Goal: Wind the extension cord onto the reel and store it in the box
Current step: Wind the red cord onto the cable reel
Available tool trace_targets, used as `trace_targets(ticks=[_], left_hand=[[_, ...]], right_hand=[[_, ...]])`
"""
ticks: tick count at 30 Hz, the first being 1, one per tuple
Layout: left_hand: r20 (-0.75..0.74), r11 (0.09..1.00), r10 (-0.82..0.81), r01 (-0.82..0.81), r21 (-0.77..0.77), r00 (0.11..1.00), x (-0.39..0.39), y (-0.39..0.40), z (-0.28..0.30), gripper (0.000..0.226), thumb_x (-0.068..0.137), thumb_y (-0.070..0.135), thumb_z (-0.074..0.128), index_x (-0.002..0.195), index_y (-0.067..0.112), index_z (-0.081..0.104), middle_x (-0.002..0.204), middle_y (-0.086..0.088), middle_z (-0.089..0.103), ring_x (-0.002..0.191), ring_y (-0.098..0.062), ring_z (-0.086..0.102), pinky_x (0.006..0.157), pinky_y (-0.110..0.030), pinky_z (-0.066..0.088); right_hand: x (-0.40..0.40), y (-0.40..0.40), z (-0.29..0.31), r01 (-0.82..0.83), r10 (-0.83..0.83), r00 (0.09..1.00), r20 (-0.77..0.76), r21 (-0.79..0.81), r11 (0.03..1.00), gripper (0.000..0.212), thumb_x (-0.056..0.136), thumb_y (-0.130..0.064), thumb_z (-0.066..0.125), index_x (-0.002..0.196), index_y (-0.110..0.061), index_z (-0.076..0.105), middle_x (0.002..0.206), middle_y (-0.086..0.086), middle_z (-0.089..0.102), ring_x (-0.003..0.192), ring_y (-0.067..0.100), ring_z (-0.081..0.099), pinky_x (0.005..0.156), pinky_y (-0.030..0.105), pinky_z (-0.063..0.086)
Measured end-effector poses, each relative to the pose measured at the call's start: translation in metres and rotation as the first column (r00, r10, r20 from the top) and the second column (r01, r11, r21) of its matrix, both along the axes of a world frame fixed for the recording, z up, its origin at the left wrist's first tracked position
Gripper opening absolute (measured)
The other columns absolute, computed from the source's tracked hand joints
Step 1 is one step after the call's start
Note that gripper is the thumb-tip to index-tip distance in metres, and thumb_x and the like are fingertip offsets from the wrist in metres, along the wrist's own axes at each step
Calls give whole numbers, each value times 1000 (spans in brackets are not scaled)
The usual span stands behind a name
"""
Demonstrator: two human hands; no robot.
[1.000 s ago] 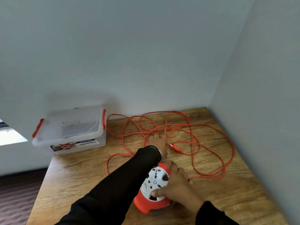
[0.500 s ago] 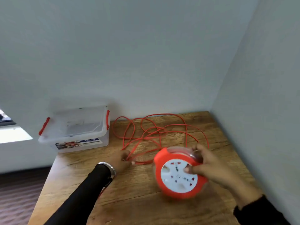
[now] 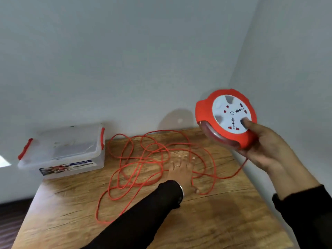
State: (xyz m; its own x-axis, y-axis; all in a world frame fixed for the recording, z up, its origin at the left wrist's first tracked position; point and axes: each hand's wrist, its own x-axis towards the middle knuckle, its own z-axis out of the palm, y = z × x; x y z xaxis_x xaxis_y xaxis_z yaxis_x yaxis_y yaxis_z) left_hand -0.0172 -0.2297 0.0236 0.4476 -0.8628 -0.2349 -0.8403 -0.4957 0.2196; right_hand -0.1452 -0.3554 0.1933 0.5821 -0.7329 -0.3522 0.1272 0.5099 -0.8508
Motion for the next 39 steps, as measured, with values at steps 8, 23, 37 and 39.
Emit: trace_targets(ticks=[8,23,37,39], left_hand=[[154,991,-112,98,96,982,6,-3,-24,40,95,19,43,135,22,41,141,-13,39,126,-36,42,106,-50,26],[158,927,364,-374,39,918,67,151,22,32,77,26,54,106,24,66,120,-2,53,119,-27,46,99,-43,32],[-998,194,-52,-981,13,-24,-41,107,38,11,87,10,64,97,4,62,69,-8,68,46,-13,61,44,-24,55],[-997,203,-73,-979,18,-34,-37,111,41,12,87,6,64,98,3,64,70,-10,68,48,-15,62,45,-26,56]], right_hand=[[-7,-3,-4,-41,43,994,-103,23,999,44,83,-16,65,125,-9,56,120,8,63,98,26,64,78,50,52],[69,66,-92,-279,339,929,-150,320,905,46,79,-17,70,121,-10,56,116,14,63,92,25,62,63,40,59],[36,104,-117,-535,579,814,-54,320,782,39,80,-22,68,117,-14,61,101,20,69,75,30,66,76,56,52],[26,95,-110,-613,659,727,-191,252,749,46,77,-27,72,119,-18,57,95,8,72,80,23,69,81,55,50]])
